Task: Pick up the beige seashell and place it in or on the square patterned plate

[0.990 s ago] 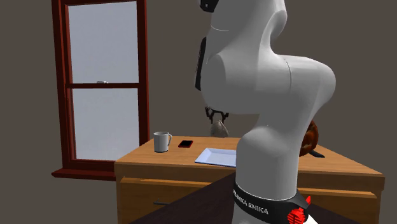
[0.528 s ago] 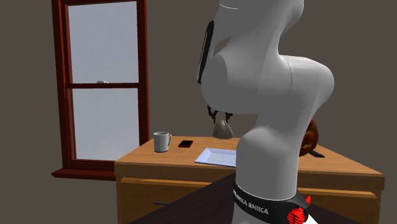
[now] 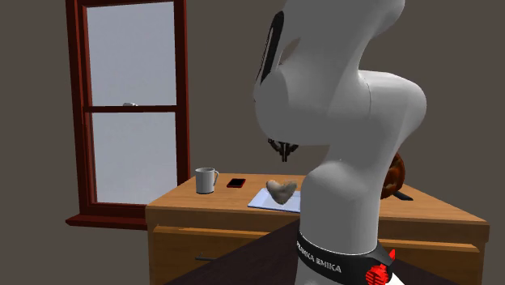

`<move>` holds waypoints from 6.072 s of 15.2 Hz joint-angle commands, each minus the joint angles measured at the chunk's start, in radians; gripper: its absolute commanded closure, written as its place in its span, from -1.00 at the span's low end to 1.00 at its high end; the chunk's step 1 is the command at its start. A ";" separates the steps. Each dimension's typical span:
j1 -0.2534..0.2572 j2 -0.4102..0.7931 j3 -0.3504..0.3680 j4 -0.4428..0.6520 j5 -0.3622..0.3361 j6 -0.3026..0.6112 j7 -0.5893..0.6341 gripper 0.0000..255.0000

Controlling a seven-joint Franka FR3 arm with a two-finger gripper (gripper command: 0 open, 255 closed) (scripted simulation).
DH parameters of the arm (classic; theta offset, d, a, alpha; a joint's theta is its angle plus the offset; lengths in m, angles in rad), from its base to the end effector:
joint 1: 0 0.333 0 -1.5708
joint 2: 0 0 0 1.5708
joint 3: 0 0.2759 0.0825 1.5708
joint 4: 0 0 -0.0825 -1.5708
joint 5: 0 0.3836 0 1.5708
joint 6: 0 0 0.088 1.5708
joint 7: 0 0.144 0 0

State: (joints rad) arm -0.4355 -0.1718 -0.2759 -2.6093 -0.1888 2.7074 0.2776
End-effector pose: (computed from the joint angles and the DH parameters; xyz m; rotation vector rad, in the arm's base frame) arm 0.3600 -0.2988 0.2617 2.7521 -1.2135 0.3755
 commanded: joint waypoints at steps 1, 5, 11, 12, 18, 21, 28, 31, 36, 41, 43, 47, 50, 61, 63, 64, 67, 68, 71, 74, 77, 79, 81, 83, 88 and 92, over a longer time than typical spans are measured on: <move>0.000 0.021 -0.001 -0.015 0.000 0.036 0.002 1.00; 0.072 -0.038 -0.109 -0.124 0.216 0.141 -0.223 -1.00; 0.673 -0.233 -0.805 -0.303 0.735 0.370 -0.855 -1.00; 0.741 -0.231 -0.865 -0.297 0.745 0.391 -0.865 -1.00; 1.107 -0.257 -1.197 -0.255 0.780 0.503 -0.912 -1.00; 1.107 -0.257 -1.197 -0.255 0.778 0.503 -0.910 -1.00; 1.106 -0.257 -1.197 -0.255 0.778 0.503 -0.910 1.00; 1.096 -0.255 -1.190 -0.255 0.777 0.498 -0.911 1.00; 1.056 -0.245 -1.144 -0.258 0.779 0.483 -0.900 1.00; 0.772 -0.209 -0.854 -0.267 0.758 0.379 -0.837 1.00; 0.656 -0.209 -0.742 -0.269 0.732 0.340 -0.800 1.00; 0.309 0.025 -0.304 -0.079 0.494 0.019 -0.585 -1.00; 0.317 0.191 -0.218 0.162 0.246 -0.290 -0.428 -1.00; 0.324 0.288 -0.213 0.142 0.333 -0.187 -0.491 -1.00; 0.324 0.288 -0.213 0.142 0.333 -0.187 -0.491 -1.00; 0.324 0.288 -0.213 0.142 0.333 -0.187 -0.491 -1.00; 0.324 0.288 -0.213 0.142 0.333 -0.187 -0.491 1.00; 0.325 0.288 -0.213 0.142 0.333 -0.187 -0.491 1.00; 0.325 0.288 -0.213 0.141 0.333 -0.187 -0.490 1.00; 0.325 0.288 -0.213 0.141 0.333 -0.187 -0.491 1.00; 0.328 0.260 -0.220 0.144 0.307 -0.213 -0.471 1.00; 0.330 0.233 -0.225 0.148 0.282 -0.240 -0.453 1.00; 0.331 0.206 -0.229 0.152 0.259 -0.267 -0.436 1.00; 0.331 0.180 -0.230 0.158 0.238 -0.294 -0.420 1.00; 0.330 0.120 -0.230 0.176 0.194 -0.365 -0.386 1.00; 0.320 0.093 -0.236 0.213 0.175 -0.425 -0.389 1.00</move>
State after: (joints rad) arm -0.1097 -0.0716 -0.5069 -2.4120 -0.0084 2.3038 -0.1040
